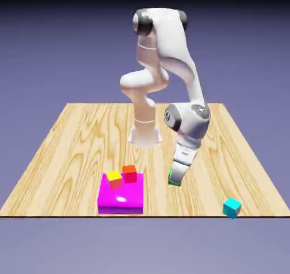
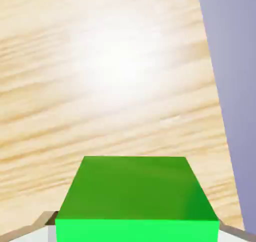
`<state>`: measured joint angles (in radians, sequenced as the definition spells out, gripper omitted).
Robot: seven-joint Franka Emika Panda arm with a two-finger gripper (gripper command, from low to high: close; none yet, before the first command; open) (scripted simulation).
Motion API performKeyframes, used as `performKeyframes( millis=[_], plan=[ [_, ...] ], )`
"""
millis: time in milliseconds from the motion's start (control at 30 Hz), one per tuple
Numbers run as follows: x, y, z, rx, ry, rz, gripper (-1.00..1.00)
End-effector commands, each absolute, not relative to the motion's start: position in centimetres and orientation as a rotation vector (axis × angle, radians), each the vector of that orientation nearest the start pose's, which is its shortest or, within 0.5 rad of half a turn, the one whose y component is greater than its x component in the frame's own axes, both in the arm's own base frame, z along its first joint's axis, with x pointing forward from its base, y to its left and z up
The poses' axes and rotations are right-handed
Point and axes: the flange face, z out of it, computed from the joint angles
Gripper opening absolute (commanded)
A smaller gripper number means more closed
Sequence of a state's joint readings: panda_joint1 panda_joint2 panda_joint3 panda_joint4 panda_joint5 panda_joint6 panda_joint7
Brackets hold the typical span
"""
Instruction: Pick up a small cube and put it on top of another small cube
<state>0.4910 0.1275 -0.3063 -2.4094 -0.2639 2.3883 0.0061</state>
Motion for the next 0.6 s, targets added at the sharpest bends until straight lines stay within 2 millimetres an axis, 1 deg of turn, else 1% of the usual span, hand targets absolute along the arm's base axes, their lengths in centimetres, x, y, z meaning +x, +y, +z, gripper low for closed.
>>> performKeyframes(
  millis=[0,67,167,200,233,400,433,467,567],
  plan=[
    [47.1,6.5,26.2,-3.302,-0.571,0.216,-1.00],
    [46.4,2.9,28.1,-3.312,-0.432,0.231,-1.00],
    [44.6,-2.4,30.7,-3.306,-0.227,0.254,-1.00],
    [44.1,-3.4,31.2,-3.301,-0.183,0.260,-1.00],
    [44.1,-3.4,31.2,-3.301,-0.183,0.260,-1.00],
    [43.4,-4.3,24.3,-3.301,-0.183,0.260,-1.00],
    [43.4,-4.3,24.3,-3.301,-0.183,0.260,1.00],
    [43.4,-4.3,24.3,-3.301,-0.183,0.260,1.00],
    [44.0,-3.7,28.5,-3.300,-0.184,0.260,1.00]
  ],
)
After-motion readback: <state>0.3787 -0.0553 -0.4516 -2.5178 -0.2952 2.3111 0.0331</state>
